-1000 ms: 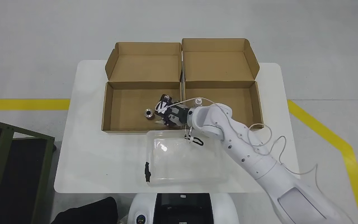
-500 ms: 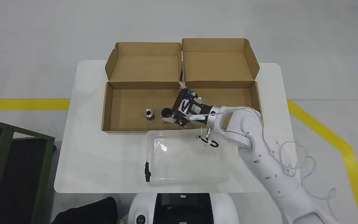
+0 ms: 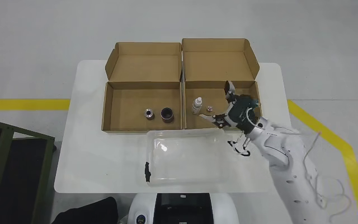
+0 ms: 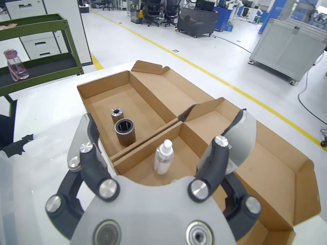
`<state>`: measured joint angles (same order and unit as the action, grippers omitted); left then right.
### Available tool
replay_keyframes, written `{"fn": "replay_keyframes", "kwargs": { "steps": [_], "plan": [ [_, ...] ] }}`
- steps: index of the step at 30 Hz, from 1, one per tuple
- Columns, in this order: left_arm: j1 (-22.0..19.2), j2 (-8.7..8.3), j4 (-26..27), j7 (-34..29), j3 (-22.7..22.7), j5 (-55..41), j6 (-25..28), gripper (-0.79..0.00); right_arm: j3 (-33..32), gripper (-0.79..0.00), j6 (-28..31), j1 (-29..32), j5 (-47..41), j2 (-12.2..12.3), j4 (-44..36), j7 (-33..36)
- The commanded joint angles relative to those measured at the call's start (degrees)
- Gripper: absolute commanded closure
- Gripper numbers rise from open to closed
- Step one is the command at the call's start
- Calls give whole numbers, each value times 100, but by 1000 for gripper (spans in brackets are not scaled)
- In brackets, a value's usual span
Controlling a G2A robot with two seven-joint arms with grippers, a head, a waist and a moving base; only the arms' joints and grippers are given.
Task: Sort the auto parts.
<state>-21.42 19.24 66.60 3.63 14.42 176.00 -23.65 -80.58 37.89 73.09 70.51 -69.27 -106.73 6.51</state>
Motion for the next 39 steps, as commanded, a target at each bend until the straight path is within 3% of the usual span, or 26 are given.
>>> {"fn": "replay_keyframes", "kwargs": {
  "steps": [1, 7, 21, 39],
  "plan": [
    [0, 0, 0, 0, 0, 0, 0, -785, -281, -785, -71, 278, 100, 33, -16, -272],
    [0, 0, 0, 0, 0, 0, 0, -785, -813, -785, -310, 959, 325, 92, -60, -1051],
    [0, 0, 0, 0, 0, 0, 0, -785, -1813, -785, 87, 2008, 461, 225, -275, -2006],
    [0, 0, 0, 0, 0, 0, 0, -784, -2002, -785, 24, 2467, 573, 260, -249, -2634]
  ]
}}
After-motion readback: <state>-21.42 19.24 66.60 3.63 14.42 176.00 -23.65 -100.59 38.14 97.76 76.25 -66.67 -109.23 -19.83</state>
